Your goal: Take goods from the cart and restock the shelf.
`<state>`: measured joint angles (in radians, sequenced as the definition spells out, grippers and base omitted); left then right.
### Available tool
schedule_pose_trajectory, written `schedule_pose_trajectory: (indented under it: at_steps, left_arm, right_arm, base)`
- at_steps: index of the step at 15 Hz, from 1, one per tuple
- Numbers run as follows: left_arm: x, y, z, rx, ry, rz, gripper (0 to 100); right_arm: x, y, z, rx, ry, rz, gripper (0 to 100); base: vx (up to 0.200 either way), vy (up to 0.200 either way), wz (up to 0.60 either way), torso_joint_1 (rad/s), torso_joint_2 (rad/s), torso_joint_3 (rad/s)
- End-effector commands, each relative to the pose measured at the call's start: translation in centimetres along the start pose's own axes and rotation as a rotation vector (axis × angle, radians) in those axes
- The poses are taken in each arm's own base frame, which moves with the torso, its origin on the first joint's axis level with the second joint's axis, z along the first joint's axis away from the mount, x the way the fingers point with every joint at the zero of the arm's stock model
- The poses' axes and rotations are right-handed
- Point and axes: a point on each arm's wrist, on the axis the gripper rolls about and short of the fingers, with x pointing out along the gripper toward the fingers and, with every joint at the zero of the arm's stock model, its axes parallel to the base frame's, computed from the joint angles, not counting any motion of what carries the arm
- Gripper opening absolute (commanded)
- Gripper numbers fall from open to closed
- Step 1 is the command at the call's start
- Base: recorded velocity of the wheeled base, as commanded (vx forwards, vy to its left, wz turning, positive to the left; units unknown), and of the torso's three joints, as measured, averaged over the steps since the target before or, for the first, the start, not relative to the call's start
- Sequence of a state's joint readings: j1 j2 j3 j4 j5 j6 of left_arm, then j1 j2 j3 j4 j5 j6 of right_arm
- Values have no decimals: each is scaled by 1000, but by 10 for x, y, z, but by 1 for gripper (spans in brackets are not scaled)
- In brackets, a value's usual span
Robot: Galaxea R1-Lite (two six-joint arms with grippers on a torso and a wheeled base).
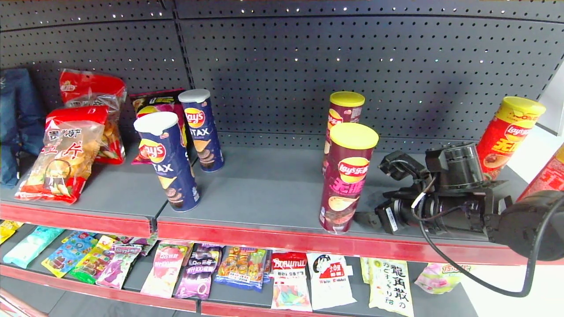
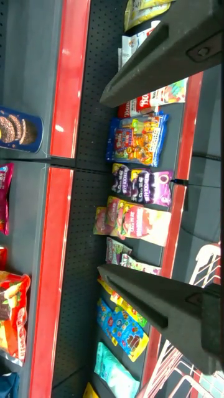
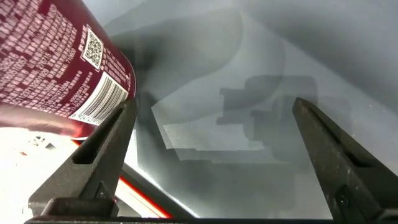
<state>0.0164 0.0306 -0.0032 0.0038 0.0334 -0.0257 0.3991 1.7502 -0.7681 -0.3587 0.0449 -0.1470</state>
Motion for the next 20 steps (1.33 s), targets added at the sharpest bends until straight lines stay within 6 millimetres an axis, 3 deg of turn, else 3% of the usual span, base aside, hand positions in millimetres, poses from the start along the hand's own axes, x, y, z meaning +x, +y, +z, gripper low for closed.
schedule_pose_trajectory:
  at_steps: [1, 10, 14, 16, 19, 20]
  left_arm:
    - [0, 0, 0, 0, 2, 1, 100]
    - [0, 0, 0, 0, 2, 1, 100]
    - [0, 0, 0, 0, 2, 1, 100]
    - [0, 0, 0, 0, 2, 1, 100]
    - [0, 0, 0, 17, 3, -10, 100]
    - [0, 0, 0, 36, 6, -48, 100]
  right_arm:
    - [1, 3, 1, -6, -2, 11, 100]
    - [-3, 4, -2, -6, 2, 2, 100]
    - [-55, 5, -6, -7, -82, -36, 100]
    - [-100, 10, -15, -13, -179, -48, 100]
    - [-167, 20, -53, -31, -334, -56, 100]
    - [-194, 22, -80, -42, -416, -90, 100]
  base:
    - [0, 0, 0, 0, 0, 0]
    - [0, 0, 0, 0, 0, 0]
    - [0, 0, 0, 0, 0, 0]
    - [0, 0, 0, 0, 0, 0]
    - [0, 0, 0, 0, 0, 0]
    - [0, 0, 0, 0, 0, 0]
